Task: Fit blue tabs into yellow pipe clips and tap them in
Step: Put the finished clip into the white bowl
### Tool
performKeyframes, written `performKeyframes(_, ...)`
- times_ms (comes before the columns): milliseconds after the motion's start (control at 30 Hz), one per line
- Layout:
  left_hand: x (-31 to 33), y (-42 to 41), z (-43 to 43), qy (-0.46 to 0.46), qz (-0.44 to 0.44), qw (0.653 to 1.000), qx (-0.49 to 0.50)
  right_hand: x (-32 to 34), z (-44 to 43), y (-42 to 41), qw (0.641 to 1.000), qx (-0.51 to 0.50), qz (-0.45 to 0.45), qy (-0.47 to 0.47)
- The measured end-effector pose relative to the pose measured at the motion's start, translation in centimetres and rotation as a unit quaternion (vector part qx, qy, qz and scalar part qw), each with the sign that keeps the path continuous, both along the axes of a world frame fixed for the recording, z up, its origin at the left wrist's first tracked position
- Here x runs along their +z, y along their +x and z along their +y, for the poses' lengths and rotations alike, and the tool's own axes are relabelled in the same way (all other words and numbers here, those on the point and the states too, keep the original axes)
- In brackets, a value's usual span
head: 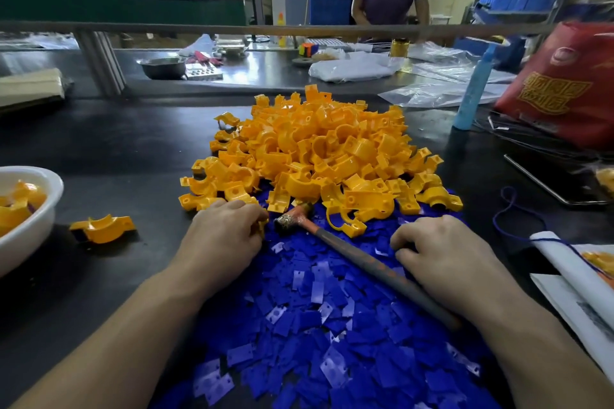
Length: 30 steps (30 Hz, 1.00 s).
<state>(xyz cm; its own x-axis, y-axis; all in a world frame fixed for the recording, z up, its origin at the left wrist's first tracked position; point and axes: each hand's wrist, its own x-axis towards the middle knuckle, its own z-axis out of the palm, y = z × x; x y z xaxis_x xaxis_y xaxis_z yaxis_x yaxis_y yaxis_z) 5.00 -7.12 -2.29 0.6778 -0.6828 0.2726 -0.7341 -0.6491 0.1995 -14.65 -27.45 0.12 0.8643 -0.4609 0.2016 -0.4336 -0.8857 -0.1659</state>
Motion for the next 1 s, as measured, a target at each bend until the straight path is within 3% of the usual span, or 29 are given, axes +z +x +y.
performKeyframes(100, 0.9, -1.0, 0.5, -0.097, 0.077, 0.992, 0.014, -0.1, 0.3, 0.1, 1.000, 0.000, -0.014, -0.006)
performKeyframes(167, 1.7, -1.8, 0.8, -0.211, 0.182, 0.960, 0.026, 0.0, 1.0, 0.3, 0.998, -0.003, -0.061, -0.020)
performKeyframes(233, 2.5, -2.8, 1.3, -0.311, 0.299, 0.902, 0.032, 0.5, 2.5, 0.5, 0.990, 0.023, -0.142, -0.009)
performKeyframes(300, 3.0, -3.8, 1.9, -0.356, 0.382, 0.852, 0.038, 1.0, 4.7, 0.6, 0.977, 0.086, -0.188, 0.046)
performKeyframes(433, 3.5, -5.8, 2.3, -0.388, 0.515, 0.764, 0.022, 1.0, 8.5, 0.7, 0.950, 0.192, -0.166, 0.184)
performKeyframes(533, 3.3, -7.1, 2.1, -0.419, 0.595, 0.686, -0.004, 0.3, 9.7, 0.8, 0.943, 0.210, -0.139, 0.217)
performKeyframes(633, 2.7, -7.9, 1.9, -0.462, 0.645, 0.609, -0.029, 0.5, 9.8, 0.8, 0.919, 0.207, -0.169, 0.289)
performKeyframes(700, 2.2, -8.2, 1.9, -0.463, 0.649, 0.603, -0.033, 0.4, 9.8, 0.9, 0.914, 0.200, -0.162, 0.314)
performKeyframes(767, 1.7, -8.3, 2.1, -0.449, 0.619, 0.645, -0.016, 0.4, 9.7, 0.9, 0.931, 0.195, -0.131, 0.279)
performKeyframes(867, 1.3, -7.9, 2.4, -0.440, 0.558, 0.703, 0.024, 0.1, 9.2, 0.7, 0.974, 0.182, -0.081, 0.106)
performKeyframes(1000, 1.4, -7.2, 2.9, -0.461, 0.548, 0.693, 0.079, -0.2, 8.7, 0.3, 0.990, 0.127, 0.047, -0.027)
